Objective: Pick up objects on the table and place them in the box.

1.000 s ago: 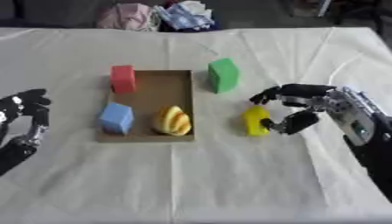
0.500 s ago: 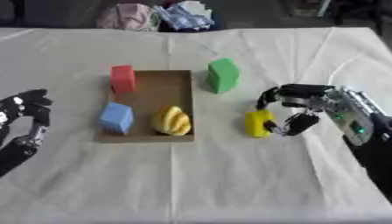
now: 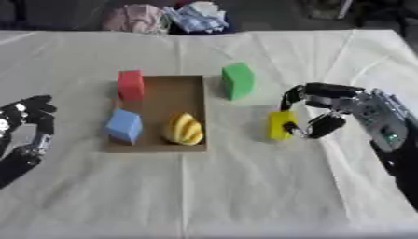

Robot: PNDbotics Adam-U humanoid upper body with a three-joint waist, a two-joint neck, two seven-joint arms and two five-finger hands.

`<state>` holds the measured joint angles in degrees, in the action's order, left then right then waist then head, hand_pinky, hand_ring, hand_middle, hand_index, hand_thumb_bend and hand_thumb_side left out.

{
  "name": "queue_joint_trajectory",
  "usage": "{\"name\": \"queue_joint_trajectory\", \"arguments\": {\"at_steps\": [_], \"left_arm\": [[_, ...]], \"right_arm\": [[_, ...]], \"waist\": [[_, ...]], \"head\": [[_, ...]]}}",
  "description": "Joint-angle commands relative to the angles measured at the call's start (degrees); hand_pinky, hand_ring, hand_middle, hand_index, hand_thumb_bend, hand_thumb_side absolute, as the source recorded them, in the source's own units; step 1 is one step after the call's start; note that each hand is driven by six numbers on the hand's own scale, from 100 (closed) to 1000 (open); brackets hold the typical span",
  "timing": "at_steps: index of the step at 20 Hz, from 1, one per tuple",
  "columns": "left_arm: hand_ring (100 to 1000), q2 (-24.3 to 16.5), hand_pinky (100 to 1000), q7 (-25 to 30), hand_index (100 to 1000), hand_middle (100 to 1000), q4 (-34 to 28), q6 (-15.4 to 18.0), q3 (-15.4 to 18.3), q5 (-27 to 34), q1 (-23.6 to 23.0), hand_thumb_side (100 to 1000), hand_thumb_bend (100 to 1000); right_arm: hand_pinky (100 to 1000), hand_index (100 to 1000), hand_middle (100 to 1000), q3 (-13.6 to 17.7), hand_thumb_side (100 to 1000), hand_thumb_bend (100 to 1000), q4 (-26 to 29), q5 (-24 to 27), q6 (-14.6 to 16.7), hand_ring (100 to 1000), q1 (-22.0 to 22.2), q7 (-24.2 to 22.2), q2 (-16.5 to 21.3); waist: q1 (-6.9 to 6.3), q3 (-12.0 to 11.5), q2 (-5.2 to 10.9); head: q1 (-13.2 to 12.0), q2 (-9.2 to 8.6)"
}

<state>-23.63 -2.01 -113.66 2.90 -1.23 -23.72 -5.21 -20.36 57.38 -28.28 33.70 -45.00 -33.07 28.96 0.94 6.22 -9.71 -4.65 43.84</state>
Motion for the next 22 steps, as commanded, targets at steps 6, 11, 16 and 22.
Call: {"name": "queue_joint_trajectory", "arguments": {"at_steps": [6, 11, 16, 22], "left_arm": [[679, -0.4, 722, 0.0, 873, 680, -0.9, 0.2, 0.1, 0.1, 0.1, 702, 100], [680, -0.3, 722, 0.3, 873, 680, -0.9, 0.3, -0.2, 0.4, 0.2, 702, 100], [680, 0.0, 722, 0.7, 873, 679, -0.9, 0.4, -0.5, 0.8, 0.7, 704, 100], [680, 0.2, 722, 1.5, 873, 679, -0.9, 0.7, -1.3, 1.4, 1.7, 705, 100]], "right_arm": [[848, 269, 668, 3.1, 263, 100, 3.2, 5.8, 18.3, 754, -4.2, -17.4, 1.3], [849, 273, 678, 4.2, 268, 100, 3.9, 7.5, 18.3, 761, -9.0, -18.2, -1.1], [850, 274, 678, 4.2, 266, 100, 0.6, 5.7, 18.3, 761, -15.1, -18.9, -6.3], [851, 276, 673, 5.9, 257, 100, -5.6, 1.5, 18.3, 756, -19.1, -18.9, -13.7]], "waist": [[0.75, -0.2, 1.86], [0.72, -0.6, 2.02], [0.47, -1.4, 1.92], [0.0, -3.1, 1.6]], "head": [[-0.1, 0.27], [0.3, 0.27], [1.3, 0.27], [3.6, 0.27]]}}
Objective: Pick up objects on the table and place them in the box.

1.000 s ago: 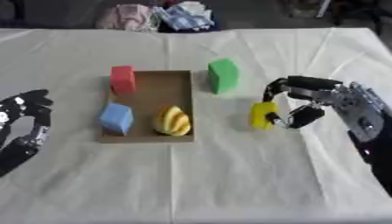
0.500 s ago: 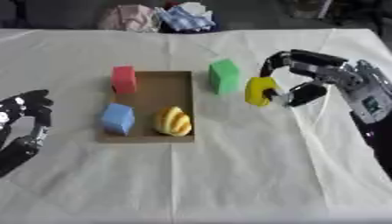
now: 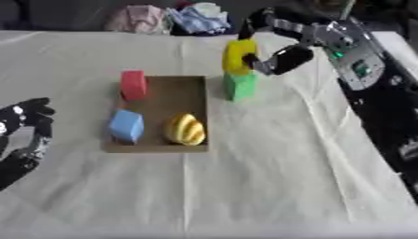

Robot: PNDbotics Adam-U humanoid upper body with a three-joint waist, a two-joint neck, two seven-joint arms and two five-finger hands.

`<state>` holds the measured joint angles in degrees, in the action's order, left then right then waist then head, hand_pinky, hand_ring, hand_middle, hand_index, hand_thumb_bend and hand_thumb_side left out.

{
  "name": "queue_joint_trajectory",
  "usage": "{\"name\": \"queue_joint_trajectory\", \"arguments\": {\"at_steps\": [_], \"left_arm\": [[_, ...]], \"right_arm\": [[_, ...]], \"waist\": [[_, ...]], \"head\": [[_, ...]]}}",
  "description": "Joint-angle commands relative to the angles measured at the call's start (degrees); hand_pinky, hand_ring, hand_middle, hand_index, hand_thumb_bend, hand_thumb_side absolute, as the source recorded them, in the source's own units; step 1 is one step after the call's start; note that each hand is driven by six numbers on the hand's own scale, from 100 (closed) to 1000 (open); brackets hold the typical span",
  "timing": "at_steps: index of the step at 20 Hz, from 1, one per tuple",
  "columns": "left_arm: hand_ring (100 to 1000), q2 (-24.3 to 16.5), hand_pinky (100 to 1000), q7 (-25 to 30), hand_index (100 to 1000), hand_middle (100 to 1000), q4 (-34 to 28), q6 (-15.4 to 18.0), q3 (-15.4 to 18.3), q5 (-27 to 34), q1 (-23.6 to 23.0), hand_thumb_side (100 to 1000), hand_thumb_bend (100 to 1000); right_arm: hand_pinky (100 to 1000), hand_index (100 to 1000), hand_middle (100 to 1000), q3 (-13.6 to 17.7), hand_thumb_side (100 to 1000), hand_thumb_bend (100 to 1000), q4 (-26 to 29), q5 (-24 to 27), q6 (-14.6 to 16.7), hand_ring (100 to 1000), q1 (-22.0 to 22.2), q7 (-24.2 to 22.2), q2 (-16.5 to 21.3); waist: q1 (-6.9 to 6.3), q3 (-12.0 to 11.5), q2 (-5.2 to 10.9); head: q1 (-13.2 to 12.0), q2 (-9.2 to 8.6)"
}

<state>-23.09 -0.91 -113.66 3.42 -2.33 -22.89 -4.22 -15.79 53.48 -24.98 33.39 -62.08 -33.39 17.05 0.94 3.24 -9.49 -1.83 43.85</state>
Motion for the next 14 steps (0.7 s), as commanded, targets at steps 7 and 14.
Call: {"name": "queue_joint_trajectory", "arguments": {"at_steps": [7, 14], "left_arm": [[681, 0.0, 722, 1.1, 873, 680, -0.9, 0.5, -0.7, 1.1, 1.6, 704, 100], [681, 0.3, 723, 1.2, 873, 679, -0.9, 0.3, -0.7, 1.2, 1.6, 705, 100]], "right_arm": [[853, 291, 672, 5.4, 258, 100, -9.1, -7.8, 18.6, 756, -2.7, -18.6, -9.4], [860, 597, 731, 5.9, 290, 100, -9.4, -14.5, 18.6, 795, -1.4, -18.6, -12.7]], "waist": [[-0.58, -1.7, 1.01], [-0.78, -1.7, 0.95]], "head": [[3.4, 0.27], [4.3, 0.27]]}}
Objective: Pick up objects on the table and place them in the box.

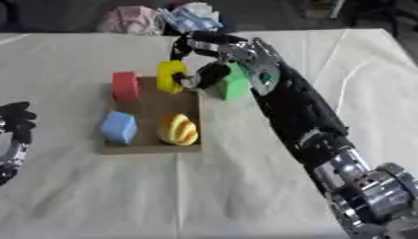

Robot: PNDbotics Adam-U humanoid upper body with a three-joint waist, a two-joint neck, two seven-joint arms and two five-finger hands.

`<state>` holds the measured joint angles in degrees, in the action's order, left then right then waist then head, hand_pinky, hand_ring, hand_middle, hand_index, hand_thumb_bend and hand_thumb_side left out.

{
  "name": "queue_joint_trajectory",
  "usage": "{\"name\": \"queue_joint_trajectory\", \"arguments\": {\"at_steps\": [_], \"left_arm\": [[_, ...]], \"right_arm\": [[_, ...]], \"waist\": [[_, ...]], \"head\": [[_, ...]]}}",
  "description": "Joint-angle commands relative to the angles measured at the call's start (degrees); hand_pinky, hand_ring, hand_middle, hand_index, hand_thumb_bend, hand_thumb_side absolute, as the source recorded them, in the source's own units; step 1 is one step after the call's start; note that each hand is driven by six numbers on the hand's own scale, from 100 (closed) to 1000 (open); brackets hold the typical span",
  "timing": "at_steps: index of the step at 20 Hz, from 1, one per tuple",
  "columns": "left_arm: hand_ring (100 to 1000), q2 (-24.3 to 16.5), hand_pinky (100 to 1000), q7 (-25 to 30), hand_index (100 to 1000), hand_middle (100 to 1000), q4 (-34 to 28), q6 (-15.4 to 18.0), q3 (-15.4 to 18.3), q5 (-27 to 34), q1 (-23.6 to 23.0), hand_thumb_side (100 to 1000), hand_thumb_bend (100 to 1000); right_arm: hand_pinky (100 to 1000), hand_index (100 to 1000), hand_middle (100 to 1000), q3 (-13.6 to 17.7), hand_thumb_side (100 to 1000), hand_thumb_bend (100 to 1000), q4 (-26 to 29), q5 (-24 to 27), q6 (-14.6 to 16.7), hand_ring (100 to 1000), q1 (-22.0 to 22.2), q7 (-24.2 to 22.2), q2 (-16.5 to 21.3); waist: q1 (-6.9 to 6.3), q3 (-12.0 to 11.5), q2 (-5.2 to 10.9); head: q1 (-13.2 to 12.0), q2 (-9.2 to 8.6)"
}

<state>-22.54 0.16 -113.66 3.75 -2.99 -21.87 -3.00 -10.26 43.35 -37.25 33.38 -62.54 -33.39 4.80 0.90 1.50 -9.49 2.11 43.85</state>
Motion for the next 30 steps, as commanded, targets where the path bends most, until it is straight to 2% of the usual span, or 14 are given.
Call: {"name": "queue_joint_trajectory", "arguments": {"at_steps": [1, 2, 3, 4, 5, 7, 11, 14, 19, 22, 25, 30], "left_arm": [[681, -0.2, 723, 0.2, 873, 679, -0.9, 0.0, -0.1, 0.2, 0.4, 706, 100], [681, -0.2, 723, 0.2, 873, 679, -0.9, 0.0, -0.1, 0.2, 0.4, 706, 100], [681, -0.1, 723, 0.2, 873, 680, -0.9, 0.0, -0.1, 0.3, 0.4, 706, 100], [681, -0.1, 723, 0.3, 873, 680, -0.9, 0.0, -0.2, 0.3, 0.4, 706, 100], [681, 0.0, 723, 0.3, 873, 680, -0.9, 0.0, -0.2, 0.3, 0.4, 706, 100], [681, 0.0, 724, 0.4, 873, 680, -0.9, 0.0, -0.2, 0.3, 0.4, 706, 100], [682, 0.1, 724, 0.4, 873, 680, -0.9, 0.0, -0.2, 0.2, 0.4, 706, 100], [682, 0.1, 724, 0.4, 873, 680, -0.9, -0.1, -0.3, 0.2, 0.4, 706, 100], [682, 0.0, 724, 0.5, 873, 681, -0.9, -0.1, -0.2, 0.2, 0.2, 705, 100], [683, 0.0, 724, 0.4, 873, 681, -0.9, -0.2, -0.1, 0.1, 0.0, 704, 100], [683, 0.0, 725, 0.4, 873, 681, -0.9, -0.2, -0.1, 0.0, -0.1, 705, 100], [684, 0.0, 725, 0.4, 874, 682, -0.9, -0.2, -0.1, -0.1, -0.1, 704, 100]], "right_arm": [[861, 632, 737, 0.2, 291, 100, 0.9, -3.1, 18.6, 798, -0.8, -18.6, -1.0], [861, 640, 738, 0.2, 291, 100, 1.1, -4.1, 18.6, 799, -0.6, -18.6, -1.4], [864, 731, 751, 0.2, 296, 100, 1.2, -5.1, 18.6, 807, -0.4, -18.6, -1.9], [865, 740, 752, 0.1, 297, 100, 1.3, -6.0, 18.6, 808, -0.3, -18.6, -2.3], [867, 811, 766, 0.0, 299, 100, 1.3, -7.0, 18.6, 815, -0.1, -18.6, -2.8], [871, 875, 786, -0.2, 306, 100, 1.3, -8.9, 18.6, 827, 0.2, -18.6, -3.5], [880, 935, 823, -1.3, 335, 100, 1.7, -12.7, 18.6, 854, 0.2, -18.6, -4.3], [881, 947, 829, -1.5, 332, 100, 3.0, -15.5, 18.6, 859, 0.0, -18.0, -4.4], [885, 972, 853, 0.9, 336, 100, 4.5, -19.3, 18.6, 872, -1.4, -14.0, -2.6], [897, 1000, 929, 2.7, 348, 100, 3.6, -21.3, 18.6, 906, -2.7, -11.5, -0.1], [925, 1000, 999, 5.2, 324, 100, 1.8, -23.7, 18.6, 952, -3.4, -9.0, 2.1], [958, 1000, 1000, 9.7, 311, 100, -1.8, -28.0, 17.0, 998, -3.4, -4.7, 4.4]], "waist": [[-0.77, 0.1, 0.96], [-0.8, 0.1, 0.96], [-0.83, 0.1, 0.95], [-0.87, 0.2, 0.94], [-0.92, 0.2, 0.93], [-0.99, 0.2, 0.9], [-1.0, 0.2, 0.87], [-0.94, 0.4, 0.91], [-0.83, 0.8, 1.07], [-0.78, 1.0, 1.14], [-0.77, 1.2, 1.14], [-0.88, 1.6, 1.07]], "head": [[0.4, 0.27], [0.5, 0.27], [0.6, 0.27], [0.6, 0.27], [0.8, 0.27], [0.9, 0.27], [1.1, 0.27], [1.0, 0.27], [1.0, 0.27], [1.1, 0.27], [1.0, 0.27], [0.8, 0.27]]}}
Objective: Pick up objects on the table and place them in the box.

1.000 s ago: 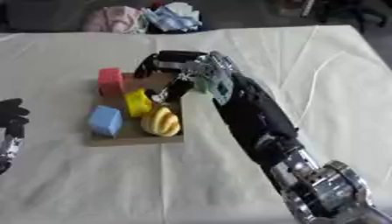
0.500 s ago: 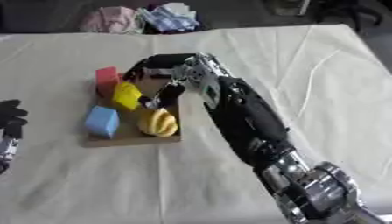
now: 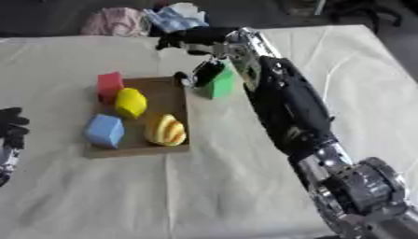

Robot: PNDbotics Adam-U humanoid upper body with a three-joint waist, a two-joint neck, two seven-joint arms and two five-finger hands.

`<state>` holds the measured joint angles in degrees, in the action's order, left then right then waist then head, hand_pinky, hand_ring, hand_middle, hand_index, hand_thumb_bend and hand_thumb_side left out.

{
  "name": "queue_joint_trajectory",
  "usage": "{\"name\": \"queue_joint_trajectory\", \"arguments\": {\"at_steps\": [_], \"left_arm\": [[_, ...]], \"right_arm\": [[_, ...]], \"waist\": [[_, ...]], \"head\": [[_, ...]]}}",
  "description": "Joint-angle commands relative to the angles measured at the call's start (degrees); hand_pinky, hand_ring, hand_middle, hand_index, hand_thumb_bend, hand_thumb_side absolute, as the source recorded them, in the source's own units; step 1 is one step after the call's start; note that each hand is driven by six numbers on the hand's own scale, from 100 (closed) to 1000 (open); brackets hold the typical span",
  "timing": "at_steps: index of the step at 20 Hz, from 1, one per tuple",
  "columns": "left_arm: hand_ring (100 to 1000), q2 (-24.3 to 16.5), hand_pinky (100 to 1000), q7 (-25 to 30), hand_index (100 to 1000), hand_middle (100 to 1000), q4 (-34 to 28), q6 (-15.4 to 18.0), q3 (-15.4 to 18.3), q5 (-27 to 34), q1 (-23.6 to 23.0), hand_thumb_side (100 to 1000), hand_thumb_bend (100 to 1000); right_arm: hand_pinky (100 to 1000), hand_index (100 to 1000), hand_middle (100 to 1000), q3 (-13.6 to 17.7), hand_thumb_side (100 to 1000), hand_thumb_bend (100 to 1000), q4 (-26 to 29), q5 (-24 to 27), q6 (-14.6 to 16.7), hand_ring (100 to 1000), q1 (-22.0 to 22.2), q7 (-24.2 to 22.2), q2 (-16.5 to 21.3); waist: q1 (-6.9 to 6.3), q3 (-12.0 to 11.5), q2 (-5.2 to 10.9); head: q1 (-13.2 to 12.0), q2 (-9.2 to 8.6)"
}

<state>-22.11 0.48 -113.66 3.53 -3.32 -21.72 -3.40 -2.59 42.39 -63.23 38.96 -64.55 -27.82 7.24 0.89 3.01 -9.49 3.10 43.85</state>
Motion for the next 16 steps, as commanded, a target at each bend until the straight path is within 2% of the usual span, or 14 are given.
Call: {"name": "queue_joint_trajectory", "arguments": {"at_steps": [1, 2, 3, 8, 16], "left_arm": [[684, -0.4, 725, 0.0, 874, 682, -0.9, 0.0, 0.3, -0.3, 0.3, 703, 100], [684, -0.3, 725, 0.0, 874, 682, -0.9, 0.0, 0.3, -0.3, 0.2, 703, 100], [684, -0.3, 725, 0.0, 874, 682, -0.9, 0.0, 0.3, -0.3, 0.2, 703, 100], [684, -0.2, 725, 0.1, 874, 683, -0.9, 0.0, 0.3, -0.3, 0.2, 703, 100], [685, -0.1, 725, 0.1, 874, 683, -0.9, 0.0, 0.2, -0.2, 0.3, 701, 100]], "right_arm": [[959, 1000, 1000, 2.7, 315, 100, -1.5, -2.9, 10.7, 999, -1.3, -9.4, 2.1], [960, 1000, 1000, 3.3, 244, 100, -2.0, -3.8, 9.9, 1000, -1.1, -8.6, 2.2], [961, 1000, 1000, 3.9, 308, 100, -2.5, -4.6, 9.0, 1000, -1.0, -7.7, 2.2], [961, 1000, 1000, 6.0, 307, 100, -4.2, -8.8, 5.3, 999, -0.5, -3.6, 1.9], [952, 1000, 997, 7.2, 317, 100, -7.6, -14.0, 2.7, 985, 0.1, 4.2, 1.0]], "waist": [[-0.92, 0.1, 1.05], [-0.97, 0.1, 1.04], [-1.02, 0.1, 1.02], [-1.12, 0.0, 1.01], [-1.08, -0.5, 1.0]], "head": [[-0.2, 0.27], [-0.2, 0.27], [-0.2, 0.27], [-0.2, 0.27], [0.0, 0.27]]}}
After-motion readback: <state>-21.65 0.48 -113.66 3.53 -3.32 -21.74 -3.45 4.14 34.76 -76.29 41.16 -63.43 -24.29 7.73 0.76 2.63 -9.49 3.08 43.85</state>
